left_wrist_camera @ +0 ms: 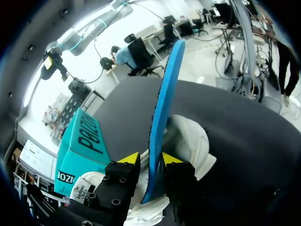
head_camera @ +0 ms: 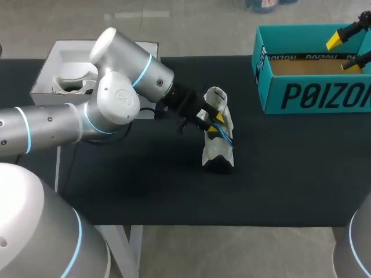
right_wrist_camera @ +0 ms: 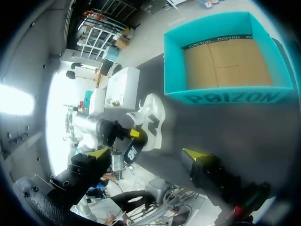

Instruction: Take the shoe out of the shoebox, open the shoe tongue, remove and reinsert the insole, then place the shoe into the shoebox

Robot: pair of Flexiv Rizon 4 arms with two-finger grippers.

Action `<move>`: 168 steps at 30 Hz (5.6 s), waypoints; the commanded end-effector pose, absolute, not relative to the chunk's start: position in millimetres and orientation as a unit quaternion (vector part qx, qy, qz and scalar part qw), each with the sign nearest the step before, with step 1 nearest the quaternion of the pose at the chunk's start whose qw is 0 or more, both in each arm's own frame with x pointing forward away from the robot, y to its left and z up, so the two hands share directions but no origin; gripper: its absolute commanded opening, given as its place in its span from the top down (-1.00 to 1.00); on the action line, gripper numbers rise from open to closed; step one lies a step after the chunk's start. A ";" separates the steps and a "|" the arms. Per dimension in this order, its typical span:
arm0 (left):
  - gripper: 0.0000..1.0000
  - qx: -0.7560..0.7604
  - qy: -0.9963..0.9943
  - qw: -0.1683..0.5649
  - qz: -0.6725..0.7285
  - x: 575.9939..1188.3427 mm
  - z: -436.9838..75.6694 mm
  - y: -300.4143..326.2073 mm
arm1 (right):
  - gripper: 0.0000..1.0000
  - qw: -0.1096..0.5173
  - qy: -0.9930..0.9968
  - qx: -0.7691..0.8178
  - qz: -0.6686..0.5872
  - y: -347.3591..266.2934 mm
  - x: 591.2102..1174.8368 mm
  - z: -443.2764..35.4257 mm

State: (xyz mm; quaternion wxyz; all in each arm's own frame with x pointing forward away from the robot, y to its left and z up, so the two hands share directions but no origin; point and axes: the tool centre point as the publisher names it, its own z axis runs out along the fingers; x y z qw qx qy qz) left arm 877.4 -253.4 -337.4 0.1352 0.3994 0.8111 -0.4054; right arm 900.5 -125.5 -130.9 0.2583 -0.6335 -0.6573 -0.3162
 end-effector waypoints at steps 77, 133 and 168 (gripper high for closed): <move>-0.07 0.411 0.830 0.191 -0.327 859.2 -335.5 -249.7 | -1.00 0.258 -0.657 -0.634 -0.315 -125.7 900.8 -131.0; 1.00 0.400 0.835 0.184 -0.331 861.9 -360.3 -254.2 | -1.00 0.258 -0.657 -0.634 -0.315 -125.7 900.8 -131.0; 1.00 0.470 0.838 0.093 -0.262 860.8 -332.3 -240.1 | -1.00 0.258 -0.657 -0.634 -0.315 -125.7 900.8 -131.0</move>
